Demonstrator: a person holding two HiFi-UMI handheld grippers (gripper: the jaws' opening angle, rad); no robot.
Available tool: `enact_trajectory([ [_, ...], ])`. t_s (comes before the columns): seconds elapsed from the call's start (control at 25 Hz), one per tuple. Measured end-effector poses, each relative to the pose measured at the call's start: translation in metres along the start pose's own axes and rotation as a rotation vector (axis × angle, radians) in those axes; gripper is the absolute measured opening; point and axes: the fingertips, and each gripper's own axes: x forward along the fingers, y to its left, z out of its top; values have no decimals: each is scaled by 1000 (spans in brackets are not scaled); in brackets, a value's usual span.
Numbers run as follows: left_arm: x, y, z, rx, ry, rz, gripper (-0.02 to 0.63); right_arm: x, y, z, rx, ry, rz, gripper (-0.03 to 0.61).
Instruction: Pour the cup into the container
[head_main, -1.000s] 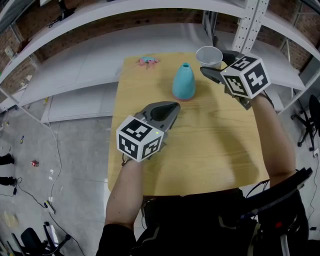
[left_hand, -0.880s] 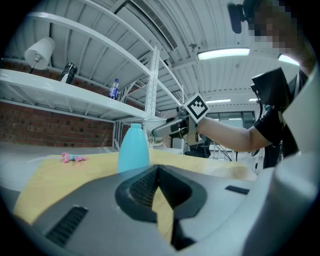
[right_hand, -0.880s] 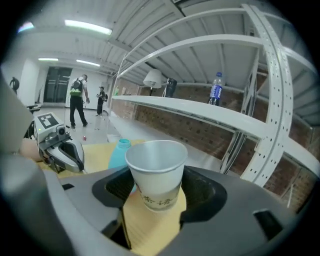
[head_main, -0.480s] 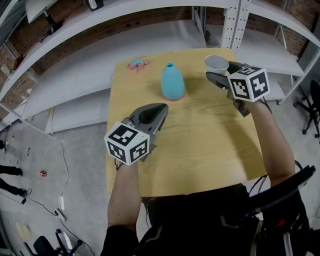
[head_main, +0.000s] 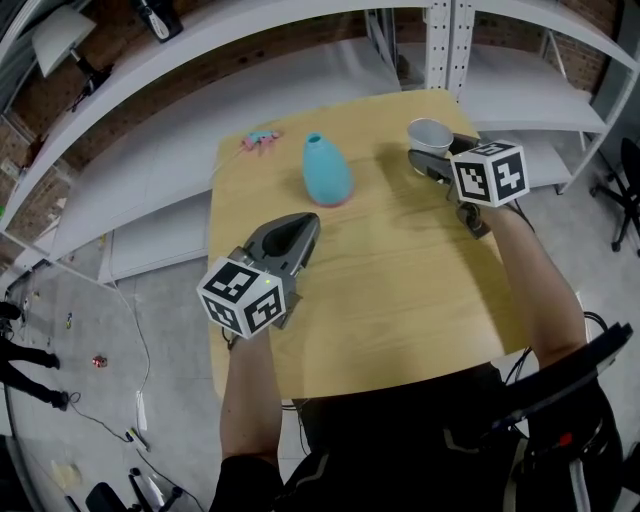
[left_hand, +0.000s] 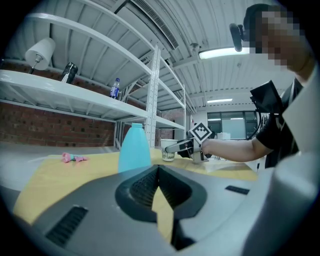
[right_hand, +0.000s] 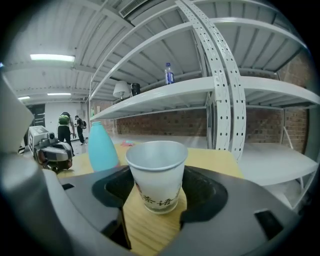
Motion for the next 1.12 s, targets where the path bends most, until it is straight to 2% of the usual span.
enact_trajectory([
  [0.52,1,1,-1,-5,6,14,-2,4,3,-9,3,-15,17,298],
  [0.64,0,3,0,-6,3,21,-2,-1,1,-8,9,-28,2,337],
  [0.72,0,3,0,-8,3,27,-2,-7,-1,-8,16,-39,-2,357],
  [1.12,-1,7,1,-26,1,107,-2,-65,-1,-23,80,-102,-49,350],
])
